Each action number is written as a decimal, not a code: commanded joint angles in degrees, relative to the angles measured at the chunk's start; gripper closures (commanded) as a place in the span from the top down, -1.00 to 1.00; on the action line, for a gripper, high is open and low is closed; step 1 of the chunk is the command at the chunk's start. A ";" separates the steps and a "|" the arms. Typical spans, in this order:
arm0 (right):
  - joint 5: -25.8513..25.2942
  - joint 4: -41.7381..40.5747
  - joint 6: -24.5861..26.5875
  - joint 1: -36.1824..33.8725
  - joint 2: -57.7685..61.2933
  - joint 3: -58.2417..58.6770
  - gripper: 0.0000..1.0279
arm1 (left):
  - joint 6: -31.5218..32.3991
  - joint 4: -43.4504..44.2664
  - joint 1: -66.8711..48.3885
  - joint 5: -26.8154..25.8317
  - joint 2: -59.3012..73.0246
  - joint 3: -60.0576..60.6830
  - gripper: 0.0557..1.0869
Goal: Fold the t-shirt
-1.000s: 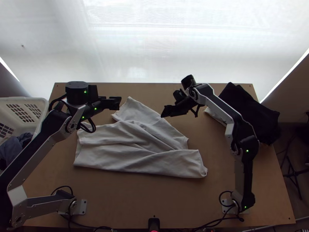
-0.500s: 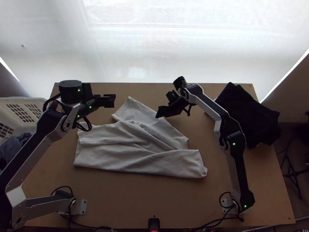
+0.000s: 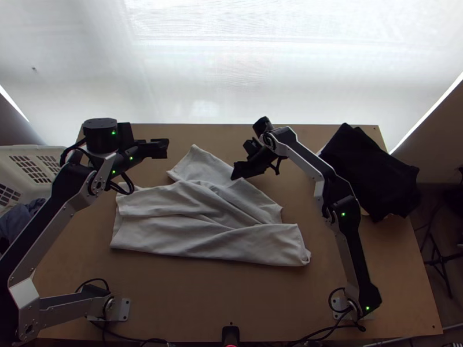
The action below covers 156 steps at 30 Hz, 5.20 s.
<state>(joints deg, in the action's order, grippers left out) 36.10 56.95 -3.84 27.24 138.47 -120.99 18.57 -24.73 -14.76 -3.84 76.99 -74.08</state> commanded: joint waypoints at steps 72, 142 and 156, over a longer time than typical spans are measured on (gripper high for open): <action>-13.86 -3.16 -1.44 -13.89 -24.13 18.51 -0.94 | 20.54 -25.28 30.76 -22.27 21.45 -3.00 0.90; -15.62 -3.25 -0.82 -14.41 -23.34 19.04 -0.94 | 23.53 -32.22 31.55 -31.94 32.78 -8.97 0.72; -15.88 -3.25 -0.73 -14.41 -23.43 19.04 -0.94 | 24.06 -32.05 28.83 -31.67 37.79 -10.29 0.72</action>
<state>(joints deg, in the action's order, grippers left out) 20.34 53.71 -4.64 13.06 115.07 -102.08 42.02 -56.71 14.87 -35.55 112.75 -83.66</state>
